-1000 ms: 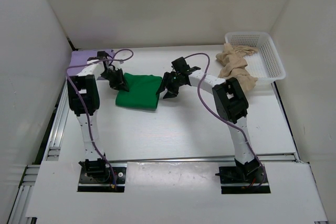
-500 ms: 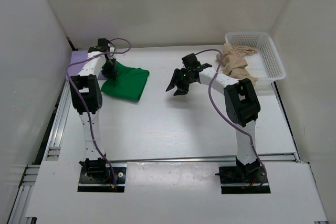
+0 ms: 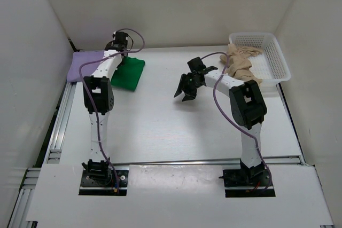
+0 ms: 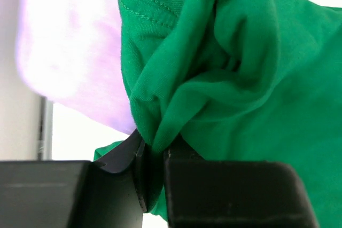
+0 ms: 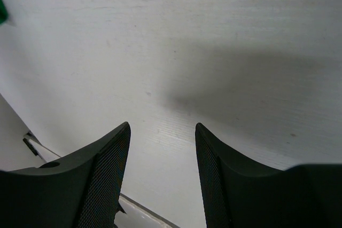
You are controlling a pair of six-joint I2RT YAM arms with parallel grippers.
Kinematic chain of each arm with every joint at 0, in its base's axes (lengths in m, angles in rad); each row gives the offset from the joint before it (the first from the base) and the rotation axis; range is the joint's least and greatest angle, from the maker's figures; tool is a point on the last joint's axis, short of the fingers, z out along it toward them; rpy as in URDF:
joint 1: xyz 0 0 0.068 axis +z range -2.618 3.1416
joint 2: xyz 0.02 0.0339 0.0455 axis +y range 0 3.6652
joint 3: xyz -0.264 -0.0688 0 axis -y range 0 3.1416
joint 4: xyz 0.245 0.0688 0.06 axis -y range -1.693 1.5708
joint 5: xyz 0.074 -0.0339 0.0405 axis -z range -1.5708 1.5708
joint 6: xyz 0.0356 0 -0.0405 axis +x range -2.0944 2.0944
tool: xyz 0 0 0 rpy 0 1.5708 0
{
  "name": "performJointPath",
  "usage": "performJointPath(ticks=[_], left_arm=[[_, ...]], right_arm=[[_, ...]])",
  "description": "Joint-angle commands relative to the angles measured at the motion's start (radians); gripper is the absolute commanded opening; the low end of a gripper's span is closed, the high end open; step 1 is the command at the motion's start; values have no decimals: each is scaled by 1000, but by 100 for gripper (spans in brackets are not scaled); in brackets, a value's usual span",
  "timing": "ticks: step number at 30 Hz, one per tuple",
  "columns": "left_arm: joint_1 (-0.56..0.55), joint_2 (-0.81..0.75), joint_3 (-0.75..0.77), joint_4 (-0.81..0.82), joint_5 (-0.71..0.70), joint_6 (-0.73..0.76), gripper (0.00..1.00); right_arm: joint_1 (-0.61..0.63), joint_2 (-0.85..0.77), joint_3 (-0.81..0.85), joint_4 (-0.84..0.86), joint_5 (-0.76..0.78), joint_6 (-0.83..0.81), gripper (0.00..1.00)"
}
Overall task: Fold and stack the t-shirts
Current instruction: Put the neatly folded tshirt into the corner of the board with the left arm
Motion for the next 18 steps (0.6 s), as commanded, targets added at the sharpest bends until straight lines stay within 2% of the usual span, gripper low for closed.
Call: performJointPath(ticks=[1, 5, 13, 18], left_arm=[[39, -32, 79, 77, -141, -1, 10], [64, -41, 106, 98, -152, -1, 10], [105, -125, 73, 121, -105, -1, 10], [140, -161, 103, 131, -67, -1, 10]], right_arm=[[3, -65, -11, -16, 24, -24, 57], [3, -65, -20, -25, 34, -33, 57], [-6, -74, -40, -35, 43, -42, 57], [-6, -83, -49, -35, 52, -42, 57]])
